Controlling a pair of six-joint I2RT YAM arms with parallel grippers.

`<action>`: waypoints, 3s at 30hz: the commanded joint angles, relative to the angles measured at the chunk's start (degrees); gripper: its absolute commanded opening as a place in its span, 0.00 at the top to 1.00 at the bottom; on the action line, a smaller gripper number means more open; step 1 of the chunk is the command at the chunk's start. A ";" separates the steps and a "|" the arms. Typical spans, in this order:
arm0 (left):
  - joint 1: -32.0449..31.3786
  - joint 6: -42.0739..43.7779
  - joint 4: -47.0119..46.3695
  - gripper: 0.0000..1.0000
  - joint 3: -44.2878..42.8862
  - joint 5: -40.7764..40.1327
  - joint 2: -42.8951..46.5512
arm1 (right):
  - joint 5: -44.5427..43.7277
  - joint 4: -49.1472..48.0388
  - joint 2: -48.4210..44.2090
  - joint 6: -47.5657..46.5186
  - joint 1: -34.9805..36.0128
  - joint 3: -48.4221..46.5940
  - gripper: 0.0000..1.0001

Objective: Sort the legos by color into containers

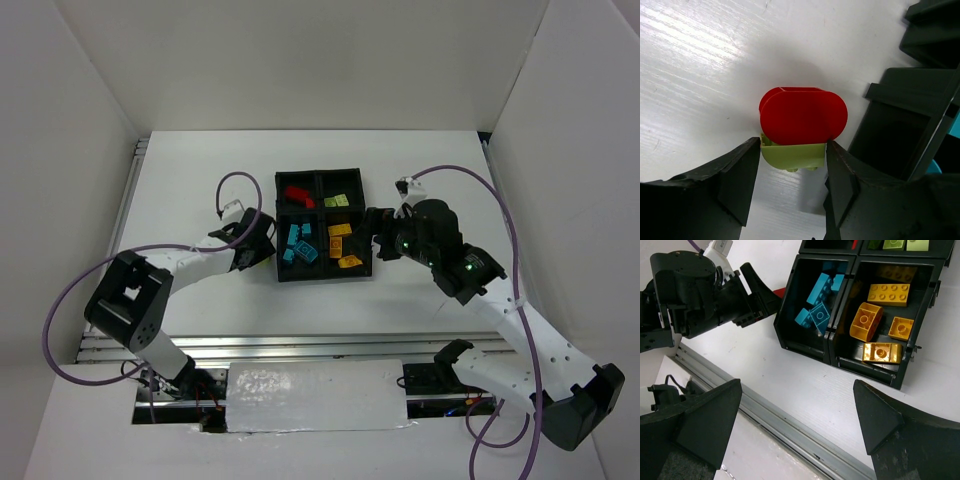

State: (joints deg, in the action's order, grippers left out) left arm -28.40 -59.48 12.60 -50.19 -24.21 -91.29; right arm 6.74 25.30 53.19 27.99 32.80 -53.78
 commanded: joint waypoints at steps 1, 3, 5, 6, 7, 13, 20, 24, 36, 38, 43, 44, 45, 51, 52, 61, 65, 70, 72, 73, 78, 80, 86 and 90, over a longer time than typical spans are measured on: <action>0.37 -0.46 2.25 0.35 0.18 -1.72 -1.88 | 0.46 -2.18 -0.28 -0.65 0.51 0.52 0.00; 0.37 -0.28 2.52 0.35 1.23 -2.51 -1.35 | 0.55 -2.27 -0.10 -0.65 0.51 0.69 0.00; 0.45 0.16 2.34 0.33 2.11 -2.95 -0.30 | 0.90 -2.62 0.16 -0.57 0.51 0.78 0.00; 0.54 0.77 1.99 0.27 2.90 -2.95 0.23 | 1.43 -2.80 0.42 -0.57 0.51 0.95 0.00; 0.72 0.95 1.90 0.23 3.26 -2.86 0.32 | 1.78 -2.97 0.51 -0.39 0.60 1.04 0.00; 0.98 2.70 2.16 0.23 3.53 -3.21 -0.73 | 2.57 -3.85 0.86 0.14 0.51 1.04 0.00; 1.07 3.67 2.43 0.32 3.26 -4.36 -1.70 | 2.05 -3.33 0.60 -0.13 0.51 1.04 0.00; 1.07 3.94 3.48 0.31 3.35 -5.67 -1.97 | 2.40 -3.59 0.86 0.05 0.51 1.13 0.00; 0.89 14.13 -3.37 0.21 6.16 -3.57 3.13 | 3.01 -4.47 1.65 0.31 0.69 1.31 0.00; 0.89 15.19 -4.07 0.18 6.16 -3.13 3.74 | 2.84 -4.47 1.74 0.23 0.60 1.31 0.00; 0.89 17.12 -6.18 0.14 6.78 -1.99 4.89 | 2.93 -4.38 2.01 0.05 0.78 1.31 0.00; 0.81 17.64 -6.45 0.14 6.69 -1.64 4.71 | 3.01 -4.21 2.01 0.14 0.78 1.31 0.00; 0.81 18.69 -7.23 0.14 6.43 -1.37 4.45 | 2.93 -4.21 1.92 0.05 0.86 1.40 0.00; 0.89 25.37 -11.19 0.16 4.32 1.53 0.24 | 3.19 -4.21 2.18 0.05 0.87 1.13 0.00; 1.07 25.82 -11.19 0.16 3.97 1.70 -0.29 | 3.19 -4.12 2.18 -0.04 0.95 1.13 0.00; 1.42 27.40 -10.06 0.21 0.98 3.29 -3.02 | 2.57 -3.24 1.65 -0.57 0.87 1.04 0.00; 1.86 27.23 -9.26 0.21 0.45 3.11 -3.11 | 2.92 -3.59 1.83 -0.39 0.95 1.22 0.00; 2.04 26.97 -6.10 0.18 -1.31 0.75 -2.93 | 3.19 -3.85 2.27 -0.39 0.95 1.13 0.01; 2.12 26.26 -4.69 0.12 -1.75 0.13 -2.15 | 3.28 -4.03 2.27 -0.30 1.04 1.31 0.00; 2.12 25.39 -4.52 0.10 -1.57 -0.05 -1.71 | 3.36 -4.20 2.44 -0.30 0.95 1.40 0.00; 2.30 21.09 -4.26 0.04 0.27 1.09 2.07 | 3.54 -4.38 2.89 -0.21 1.13 1.48 0.00; 2.39 16.09 -1.72 0.03 0.10 1.53 3.65 | 3.63 -4.56 2.97 -0.13 1.22 1.40 0.00; 2.21 4.12 2.42 0.00 -0.69 0.30 7.17 | 3.98 -5.00 3.50 0.05 1.48 1.48 0.00; 2.39 -1.06 8.92 0.00 -4.64 -5.83 5.51 | 3.54 -4.65 3.24 -0.13 1.57 1.66 0.00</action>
State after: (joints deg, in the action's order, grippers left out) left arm -26.35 -53.71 16.40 -51.33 -24.69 -85.69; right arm 10.00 23.20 56.73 28.23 33.80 -52.80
